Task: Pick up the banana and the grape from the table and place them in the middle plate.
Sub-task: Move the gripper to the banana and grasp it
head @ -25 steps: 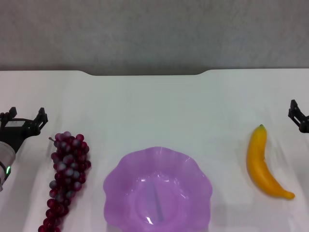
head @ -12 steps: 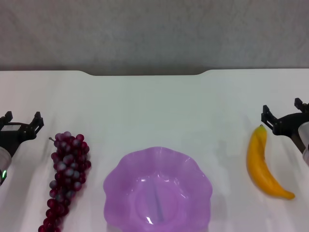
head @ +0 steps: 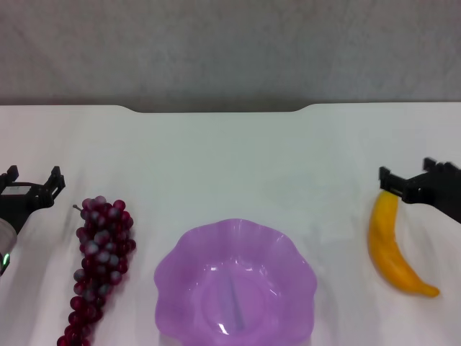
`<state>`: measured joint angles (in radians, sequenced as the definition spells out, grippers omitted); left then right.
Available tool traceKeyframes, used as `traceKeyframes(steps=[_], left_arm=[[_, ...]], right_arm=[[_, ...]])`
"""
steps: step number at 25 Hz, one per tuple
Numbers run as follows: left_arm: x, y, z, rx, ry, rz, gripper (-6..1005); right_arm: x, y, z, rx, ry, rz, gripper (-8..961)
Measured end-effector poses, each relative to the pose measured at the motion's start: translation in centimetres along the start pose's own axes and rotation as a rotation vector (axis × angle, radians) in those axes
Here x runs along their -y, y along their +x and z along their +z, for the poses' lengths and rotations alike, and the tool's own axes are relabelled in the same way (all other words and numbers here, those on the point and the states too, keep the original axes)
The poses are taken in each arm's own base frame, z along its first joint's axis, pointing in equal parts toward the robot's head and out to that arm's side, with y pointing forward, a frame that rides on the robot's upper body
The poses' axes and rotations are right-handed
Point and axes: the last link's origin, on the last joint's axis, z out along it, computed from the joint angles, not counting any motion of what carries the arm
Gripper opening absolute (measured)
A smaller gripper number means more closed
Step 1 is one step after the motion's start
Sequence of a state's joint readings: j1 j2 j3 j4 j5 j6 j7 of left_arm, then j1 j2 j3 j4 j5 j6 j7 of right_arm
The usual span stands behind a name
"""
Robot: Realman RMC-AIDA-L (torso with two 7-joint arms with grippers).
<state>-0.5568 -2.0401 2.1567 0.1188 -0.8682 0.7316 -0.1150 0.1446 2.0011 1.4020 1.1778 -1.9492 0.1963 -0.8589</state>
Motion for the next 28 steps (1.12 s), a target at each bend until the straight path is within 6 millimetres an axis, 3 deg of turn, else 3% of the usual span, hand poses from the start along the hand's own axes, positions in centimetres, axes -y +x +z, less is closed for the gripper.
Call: traceKeyframes(steps=[7,15,22,28], left_arm=[[-0.1,0.1,0.0,-0.002,-0.002,-0.001,799],[-0.2,0.2,0.1,-0.005,-0.005,-0.002,798],[-0.3,0.3,0.2,-0.008,-0.008,-0.002,798],[-0.5,0.5,0.3,-0.011,-0.012,-0.002,798]], right_arm=[[2.7,-1.9,-0.4,-0.175,-0.161,0.178,882],[5.6,-2.9,0.3,-0.355,-0.091,0.206,882],[4.8,-2.9,1.8,-0.431,-0.095,0.162,881],[3.9,-1.5,2.8,-0.479,-0.115,0.159,882]])
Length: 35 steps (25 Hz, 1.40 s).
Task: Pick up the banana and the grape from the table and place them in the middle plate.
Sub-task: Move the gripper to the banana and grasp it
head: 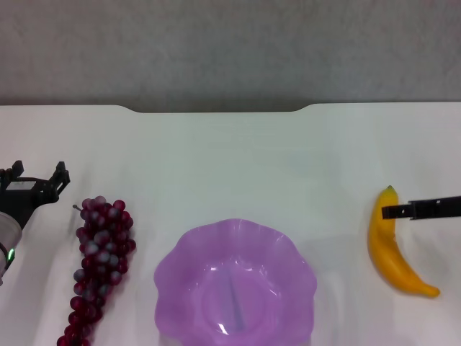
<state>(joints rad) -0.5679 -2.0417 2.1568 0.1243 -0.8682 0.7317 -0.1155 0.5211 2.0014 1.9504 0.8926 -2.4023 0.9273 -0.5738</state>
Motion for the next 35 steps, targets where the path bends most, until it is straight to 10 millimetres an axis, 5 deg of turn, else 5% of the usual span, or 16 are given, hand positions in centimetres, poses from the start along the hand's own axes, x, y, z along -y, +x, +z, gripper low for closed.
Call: traceKeyframes(steps=[15,35], left_arm=[[-0.3,0.2,0.2,-0.005,-0.007,0.0,797],[-0.3,0.2,0.2,-0.005,-0.008,-0.003,796]], right_arm=[[-2.7,0.8,2.9,-0.079,-0.045,-0.064,881],[-2.0,1.5,3.6,-0.105,-0.013,-0.052,881]])
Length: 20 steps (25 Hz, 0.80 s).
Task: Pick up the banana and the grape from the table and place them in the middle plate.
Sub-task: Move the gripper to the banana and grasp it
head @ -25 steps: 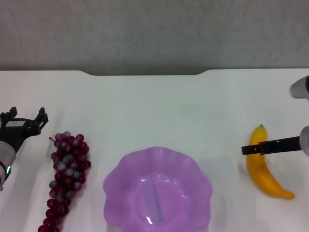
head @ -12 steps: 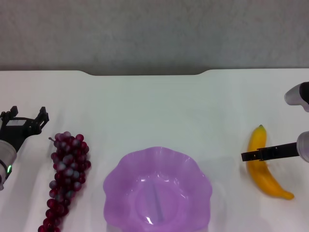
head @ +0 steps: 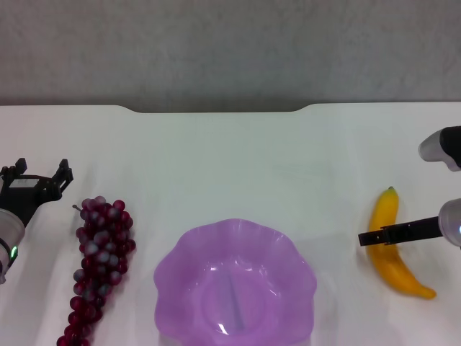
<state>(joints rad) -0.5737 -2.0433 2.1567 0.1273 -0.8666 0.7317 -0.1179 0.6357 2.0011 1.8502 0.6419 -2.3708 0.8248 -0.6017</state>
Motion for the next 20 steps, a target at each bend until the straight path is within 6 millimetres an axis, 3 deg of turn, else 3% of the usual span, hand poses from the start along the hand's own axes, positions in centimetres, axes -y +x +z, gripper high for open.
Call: traceKeyframes(steps=[16,20], left_arm=[[0.0,0.0,0.0,0.0,0.0,0.001,795],[-0.02,0.01,0.01,0.0,-0.001,0.001,795]], right_arm=[[-0.07,0.0,0.47,0.003,0.015,-0.013,876],[0.03,-0.05,0.48,0.009,0.022,-0.015,783]])
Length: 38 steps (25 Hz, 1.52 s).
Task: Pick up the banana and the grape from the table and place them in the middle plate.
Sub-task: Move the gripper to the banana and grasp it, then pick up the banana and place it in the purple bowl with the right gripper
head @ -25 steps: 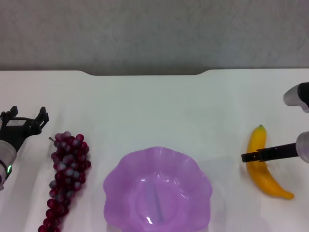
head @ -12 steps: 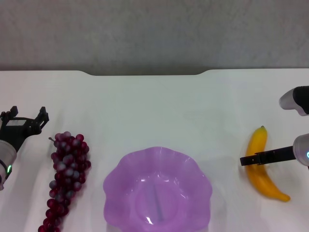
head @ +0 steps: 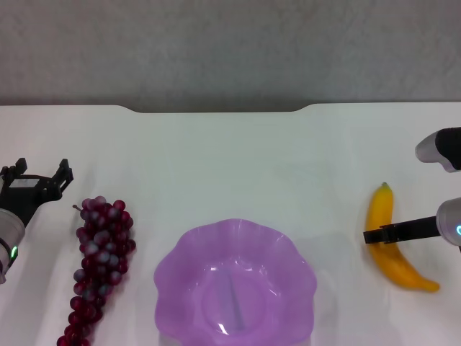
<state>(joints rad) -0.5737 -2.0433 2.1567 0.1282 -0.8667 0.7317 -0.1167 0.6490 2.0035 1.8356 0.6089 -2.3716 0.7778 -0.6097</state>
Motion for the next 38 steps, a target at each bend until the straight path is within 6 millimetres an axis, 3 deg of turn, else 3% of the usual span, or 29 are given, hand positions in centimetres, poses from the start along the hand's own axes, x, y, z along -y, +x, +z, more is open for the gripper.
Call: traceKeyframes(steps=[10,14,19,23,27,28,29,38], left_arm=[[0.0,0.0,0.0,0.0,0.0,0.0,794],[0.1,-0.1,-0.1,0.003,0.002,-0.001,794],[0.1,-0.2,-0.2,0.004,0.004,-0.001,794],[0.2,-0.3,-0.2,0.006,0.005,-0.002,793],[0.2,-0.3,-0.3,0.007,0.006,-0.001,793],[0.2,-0.3,-0.3,0.007,0.006,0.0,793],[0.2,-0.3,-0.3,0.007,0.006,0.0,793],[0.2,-0.2,-0.2,0.005,0.004,0.001,793]], right_arm=[[0.1,0.0,0.2,0.015,0.025,-0.047,583],[0.1,-0.1,0.0,0.044,0.037,-0.073,577],[-0.7,-0.7,-1.9,0.16,0.027,-0.115,565],[-3.0,-1.5,-3.7,0.243,-0.014,-0.195,545],[-6.5,-2.8,-4.7,0.296,-0.059,-0.32,521],[-8.1,-3.3,-4.9,0.32,-0.077,-0.383,521],[-8.1,-3.3,-4.9,0.32,-0.077,-0.383,520],[-16.8,-3.2,-4.2,0.367,-0.235,-0.617,514]])
